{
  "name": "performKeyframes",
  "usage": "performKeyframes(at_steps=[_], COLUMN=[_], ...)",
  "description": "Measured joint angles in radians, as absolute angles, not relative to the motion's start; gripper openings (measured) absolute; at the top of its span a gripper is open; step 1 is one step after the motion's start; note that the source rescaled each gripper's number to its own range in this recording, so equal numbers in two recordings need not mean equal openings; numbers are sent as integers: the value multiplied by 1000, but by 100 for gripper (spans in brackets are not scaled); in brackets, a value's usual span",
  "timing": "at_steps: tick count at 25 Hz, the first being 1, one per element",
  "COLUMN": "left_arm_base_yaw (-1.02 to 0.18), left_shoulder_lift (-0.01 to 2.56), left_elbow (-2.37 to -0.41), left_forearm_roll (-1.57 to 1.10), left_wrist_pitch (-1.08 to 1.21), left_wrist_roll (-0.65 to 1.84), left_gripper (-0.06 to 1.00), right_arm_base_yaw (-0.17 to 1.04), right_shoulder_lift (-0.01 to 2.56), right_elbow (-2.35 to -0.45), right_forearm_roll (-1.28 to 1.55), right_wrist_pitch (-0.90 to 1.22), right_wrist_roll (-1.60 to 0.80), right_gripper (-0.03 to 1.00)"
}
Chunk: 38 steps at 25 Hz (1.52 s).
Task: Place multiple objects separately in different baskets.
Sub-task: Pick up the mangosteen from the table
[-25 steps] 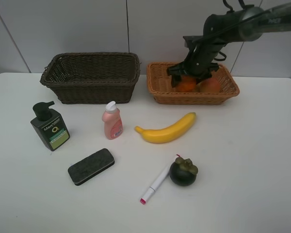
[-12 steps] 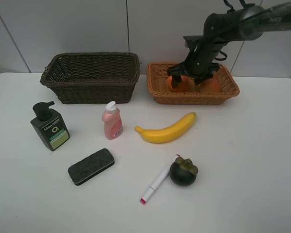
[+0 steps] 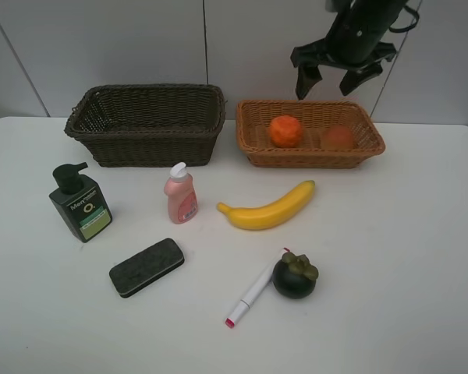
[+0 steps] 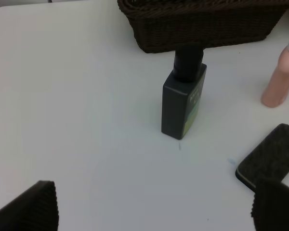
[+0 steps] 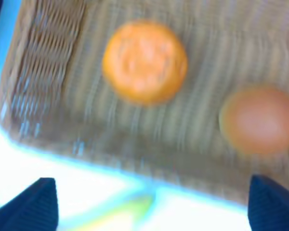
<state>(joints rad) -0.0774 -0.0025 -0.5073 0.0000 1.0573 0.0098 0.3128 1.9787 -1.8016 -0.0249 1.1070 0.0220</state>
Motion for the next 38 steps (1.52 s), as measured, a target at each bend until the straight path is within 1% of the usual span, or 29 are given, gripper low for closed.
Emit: performKeyframes(at_steps=[2, 6, 13, 17, 23, 30, 34, 38], left_arm_base_yaw=[-77, -77, -77, -77, -77, -77, -77, -77], left_shoulder_lift=[-3, -3, -3, -3, -3, -3, -3, -3], left_elbow=[-507, -507, -507, -507, -507, -507, -507, -507], left_forearm_roll=[0, 0, 0, 0, 0, 0, 0, 0], left_wrist_pitch=[1057, 1057, 1057, 1057, 1057, 1057, 1057, 1057], left_wrist_roll=[10, 10, 10, 10, 10, 10, 10, 10], left_gripper=[100, 100, 100, 100, 100, 100, 100, 100], right_arm_base_yaw=[318, 349, 425, 479, 538, 611, 658, 670], right_shoulder_lift=[1934, 1839, 1700, 1673, 1663, 1663, 1662, 1661], right_elbow=[-1802, -1733, -1469, -1311, -1159, -1047, -994, -948], right_forearm_roll=[-27, -28, -27, -27, -22, 17, 20, 20], right_wrist_pitch=[1187, 1208, 1216, 1221, 1218, 1073, 970, 869], right_wrist_roll=[31, 74, 92, -7, -243, -360, -376, -378], right_gripper=[98, 98, 98, 98, 98, 98, 98, 98])
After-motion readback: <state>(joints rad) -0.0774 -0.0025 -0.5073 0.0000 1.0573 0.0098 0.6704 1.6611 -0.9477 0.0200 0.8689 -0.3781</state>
